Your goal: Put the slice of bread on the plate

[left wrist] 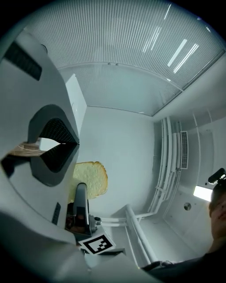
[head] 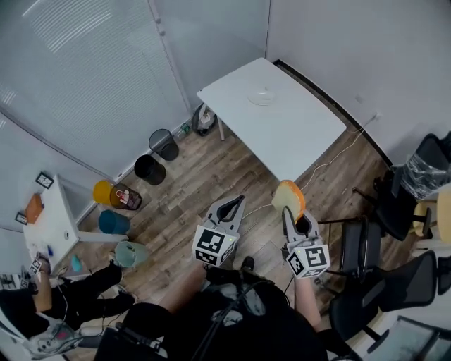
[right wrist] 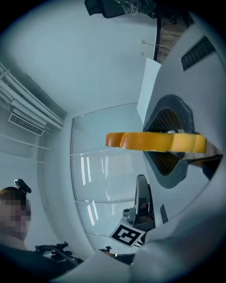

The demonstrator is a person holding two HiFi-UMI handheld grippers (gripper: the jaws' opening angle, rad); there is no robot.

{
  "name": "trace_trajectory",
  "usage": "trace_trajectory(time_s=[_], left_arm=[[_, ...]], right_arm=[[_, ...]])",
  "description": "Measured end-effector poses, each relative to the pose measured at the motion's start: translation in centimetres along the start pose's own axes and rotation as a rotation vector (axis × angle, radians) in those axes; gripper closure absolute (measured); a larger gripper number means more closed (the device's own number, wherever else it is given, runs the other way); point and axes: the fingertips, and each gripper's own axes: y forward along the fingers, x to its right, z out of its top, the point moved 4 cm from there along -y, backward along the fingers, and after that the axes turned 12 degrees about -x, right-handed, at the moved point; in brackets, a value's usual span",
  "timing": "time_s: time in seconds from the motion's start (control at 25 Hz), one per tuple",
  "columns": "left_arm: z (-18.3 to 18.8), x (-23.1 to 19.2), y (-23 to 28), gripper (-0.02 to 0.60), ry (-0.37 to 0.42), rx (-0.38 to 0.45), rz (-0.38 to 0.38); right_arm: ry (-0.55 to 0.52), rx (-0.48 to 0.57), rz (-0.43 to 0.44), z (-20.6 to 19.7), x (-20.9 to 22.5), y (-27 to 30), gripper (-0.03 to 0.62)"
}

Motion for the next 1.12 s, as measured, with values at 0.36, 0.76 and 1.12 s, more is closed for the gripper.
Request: trace_trajectory(time_s=[0.36,0.76,1.12], left_arm=[[5.3,-11.5,7.6,0.575,0.053,-0.005,-0.084],[6.8,-19.9,16.5,0.575,0.041,-0.049,-0.101],[7.7,-26.7,28.6,0.575,0.052,-0.137,-0.119]], right_arm=[[-0.049,0.001,-0.029,6.6,2.0,12.4,0.497],[-0.041,-0.063,-0.074,8.9,6.5,23.5,0.497],[-0.152,-0.162,-0.052,10.8,13.3,35.8,0.497]])
